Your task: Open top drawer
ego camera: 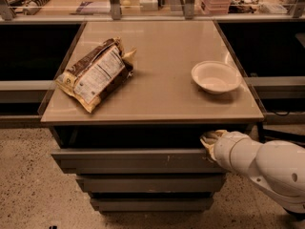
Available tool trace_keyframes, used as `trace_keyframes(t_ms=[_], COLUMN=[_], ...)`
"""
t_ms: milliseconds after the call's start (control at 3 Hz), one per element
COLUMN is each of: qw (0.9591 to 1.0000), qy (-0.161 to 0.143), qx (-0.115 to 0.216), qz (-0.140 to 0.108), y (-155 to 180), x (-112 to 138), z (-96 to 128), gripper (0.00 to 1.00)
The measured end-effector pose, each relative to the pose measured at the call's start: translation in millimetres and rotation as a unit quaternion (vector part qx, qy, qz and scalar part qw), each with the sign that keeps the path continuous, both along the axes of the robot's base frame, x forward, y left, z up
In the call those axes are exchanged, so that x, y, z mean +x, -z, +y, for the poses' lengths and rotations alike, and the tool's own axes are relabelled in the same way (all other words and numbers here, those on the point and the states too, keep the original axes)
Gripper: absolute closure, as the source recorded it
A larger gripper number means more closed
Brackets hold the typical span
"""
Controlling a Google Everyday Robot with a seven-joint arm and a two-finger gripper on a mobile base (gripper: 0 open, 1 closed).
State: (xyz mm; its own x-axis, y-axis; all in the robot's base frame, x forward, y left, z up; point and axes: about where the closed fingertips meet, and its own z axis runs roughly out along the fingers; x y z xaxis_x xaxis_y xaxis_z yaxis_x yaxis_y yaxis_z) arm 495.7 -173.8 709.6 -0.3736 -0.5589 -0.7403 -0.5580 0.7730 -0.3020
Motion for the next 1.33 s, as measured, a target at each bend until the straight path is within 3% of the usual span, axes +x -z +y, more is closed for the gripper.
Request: trace_keyframes(t_ms=[667,1333], qw=[0.9998,0.9995], qy=[0.015,0.014], qx=[-0.002,0.017], qz=[0.009,0.023], y=[10.5,21.4], x=[4.1,11.3], z=[-4.7,-3.2], gripper=[1.00,1.00])
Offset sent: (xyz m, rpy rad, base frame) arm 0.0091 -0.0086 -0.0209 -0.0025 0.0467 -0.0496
